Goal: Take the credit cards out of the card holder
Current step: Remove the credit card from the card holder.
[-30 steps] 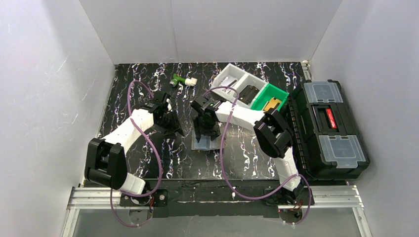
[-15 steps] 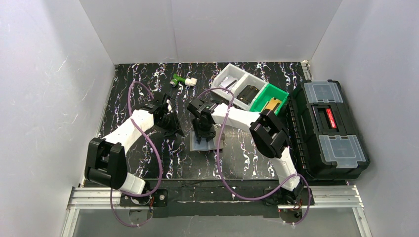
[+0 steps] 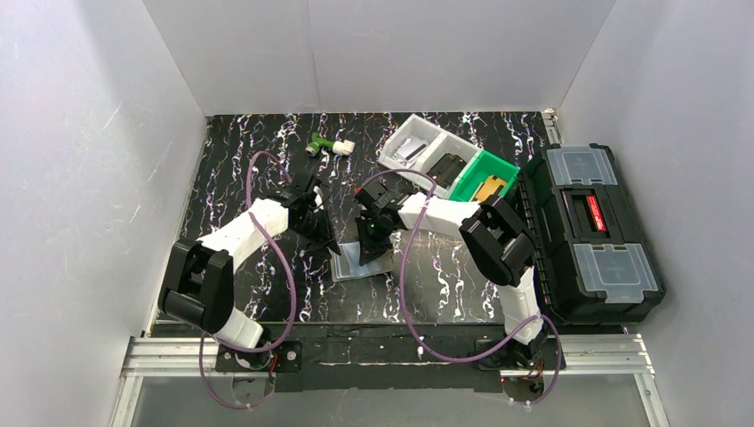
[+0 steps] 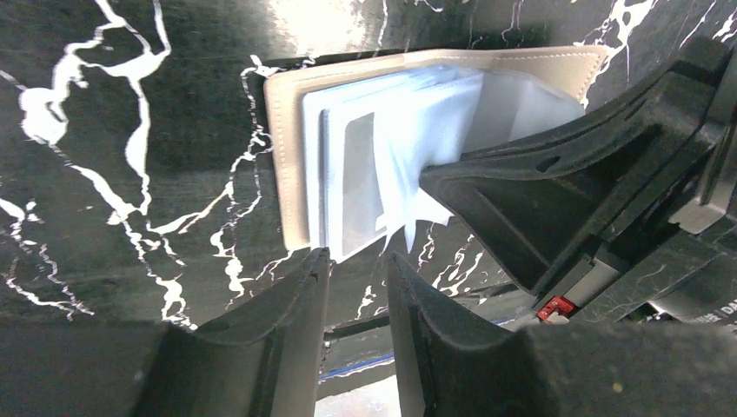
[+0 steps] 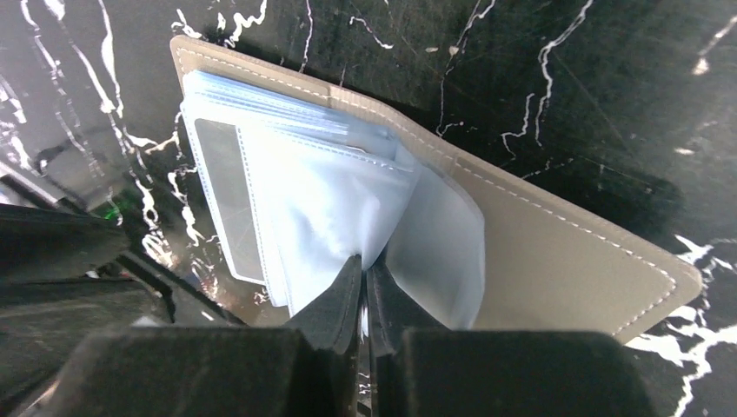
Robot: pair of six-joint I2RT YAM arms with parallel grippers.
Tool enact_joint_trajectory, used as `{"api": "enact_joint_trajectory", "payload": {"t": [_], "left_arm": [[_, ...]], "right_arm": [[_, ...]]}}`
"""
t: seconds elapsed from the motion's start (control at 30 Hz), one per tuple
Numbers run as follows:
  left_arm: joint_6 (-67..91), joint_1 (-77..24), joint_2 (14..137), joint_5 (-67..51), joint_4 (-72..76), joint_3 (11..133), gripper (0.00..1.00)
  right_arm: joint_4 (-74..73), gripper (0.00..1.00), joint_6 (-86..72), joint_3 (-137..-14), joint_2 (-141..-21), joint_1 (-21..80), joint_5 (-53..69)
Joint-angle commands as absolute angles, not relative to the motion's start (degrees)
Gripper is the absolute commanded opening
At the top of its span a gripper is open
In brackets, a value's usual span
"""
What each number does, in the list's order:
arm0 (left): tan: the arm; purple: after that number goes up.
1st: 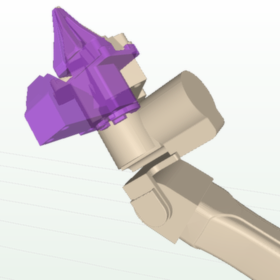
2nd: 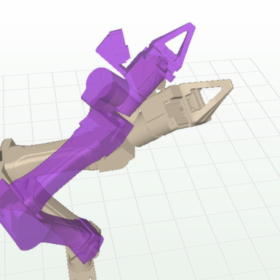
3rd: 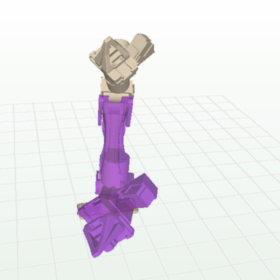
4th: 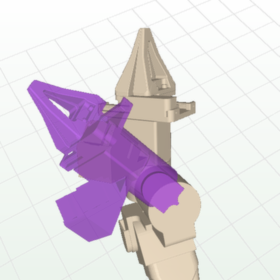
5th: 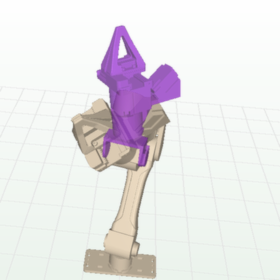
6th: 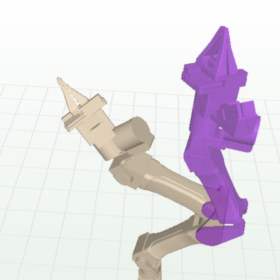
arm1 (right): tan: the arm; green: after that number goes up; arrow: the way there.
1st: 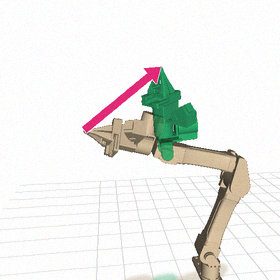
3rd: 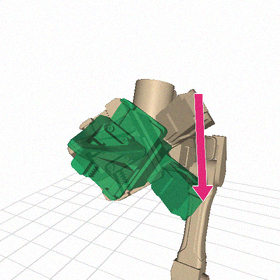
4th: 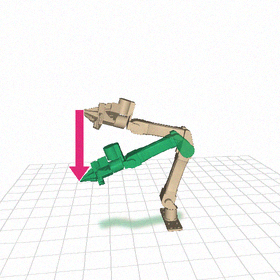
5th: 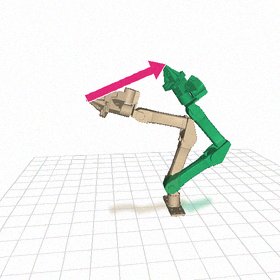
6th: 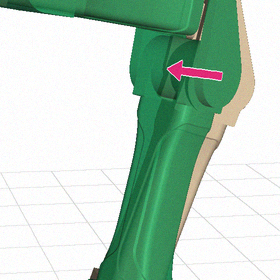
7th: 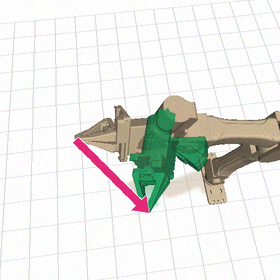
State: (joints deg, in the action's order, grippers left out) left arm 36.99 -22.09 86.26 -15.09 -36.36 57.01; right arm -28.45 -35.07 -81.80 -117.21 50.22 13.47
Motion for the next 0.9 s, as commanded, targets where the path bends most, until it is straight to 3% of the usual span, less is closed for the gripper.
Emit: {"api": "enact_joint_trajectory", "payload": {"t": [0.0,0.63,0.87], "left_arm": [[37.75,-24.28,87.97,-16.54,-36.01,57.83,0.29],[37.97,-27.42,97.47,-18.34,-31.20,58.50,0.29],[38.58,-27.36,97.39,-17.77,-30.61,58.35,0.12]], "right_arm": [[-24.31,0.07,-34.29,-76.62,-118.82,49.19,19.71],[-23.55,0.06,-34.41,-76.33,-119.46,47.41,23.16],[-26.03,0.14,-33.58,-79.19,-117.60,47.15,22.47]]}}
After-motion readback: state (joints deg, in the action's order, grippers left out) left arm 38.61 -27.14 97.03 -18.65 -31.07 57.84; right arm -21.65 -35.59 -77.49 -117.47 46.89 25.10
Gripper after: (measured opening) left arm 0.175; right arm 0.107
